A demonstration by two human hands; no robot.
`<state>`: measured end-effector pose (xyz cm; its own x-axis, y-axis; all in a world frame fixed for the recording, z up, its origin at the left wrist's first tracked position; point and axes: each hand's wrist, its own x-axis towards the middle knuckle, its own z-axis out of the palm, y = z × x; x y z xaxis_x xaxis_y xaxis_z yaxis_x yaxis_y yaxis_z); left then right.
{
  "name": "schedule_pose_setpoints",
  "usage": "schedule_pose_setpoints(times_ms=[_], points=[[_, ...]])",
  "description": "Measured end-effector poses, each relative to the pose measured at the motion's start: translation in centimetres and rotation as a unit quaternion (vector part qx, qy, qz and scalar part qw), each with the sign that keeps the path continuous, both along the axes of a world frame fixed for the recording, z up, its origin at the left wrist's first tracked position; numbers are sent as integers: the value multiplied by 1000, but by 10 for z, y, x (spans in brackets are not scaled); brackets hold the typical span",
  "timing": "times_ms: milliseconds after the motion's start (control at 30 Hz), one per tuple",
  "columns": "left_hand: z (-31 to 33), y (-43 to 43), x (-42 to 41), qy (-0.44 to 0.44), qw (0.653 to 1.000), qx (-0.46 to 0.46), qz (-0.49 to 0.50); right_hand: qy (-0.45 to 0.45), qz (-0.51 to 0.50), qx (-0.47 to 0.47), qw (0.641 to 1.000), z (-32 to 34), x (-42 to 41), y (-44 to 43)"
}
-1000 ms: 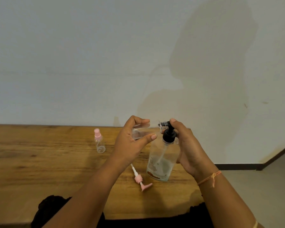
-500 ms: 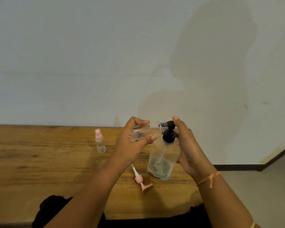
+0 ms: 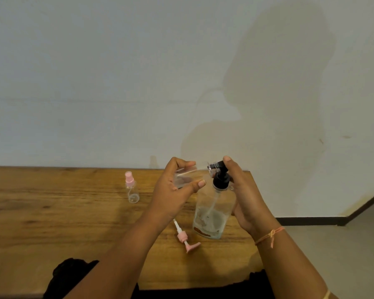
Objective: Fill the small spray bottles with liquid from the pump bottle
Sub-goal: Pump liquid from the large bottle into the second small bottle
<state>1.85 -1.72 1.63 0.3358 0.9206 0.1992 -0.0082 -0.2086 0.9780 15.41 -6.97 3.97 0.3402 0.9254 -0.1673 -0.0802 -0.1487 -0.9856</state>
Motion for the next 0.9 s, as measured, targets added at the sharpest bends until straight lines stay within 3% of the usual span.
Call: schedule_pose_setpoints(times_ms=[900], points=[[1,-2,0,20,1000,0,10,4,-2,-27,1000,4,-1,0]])
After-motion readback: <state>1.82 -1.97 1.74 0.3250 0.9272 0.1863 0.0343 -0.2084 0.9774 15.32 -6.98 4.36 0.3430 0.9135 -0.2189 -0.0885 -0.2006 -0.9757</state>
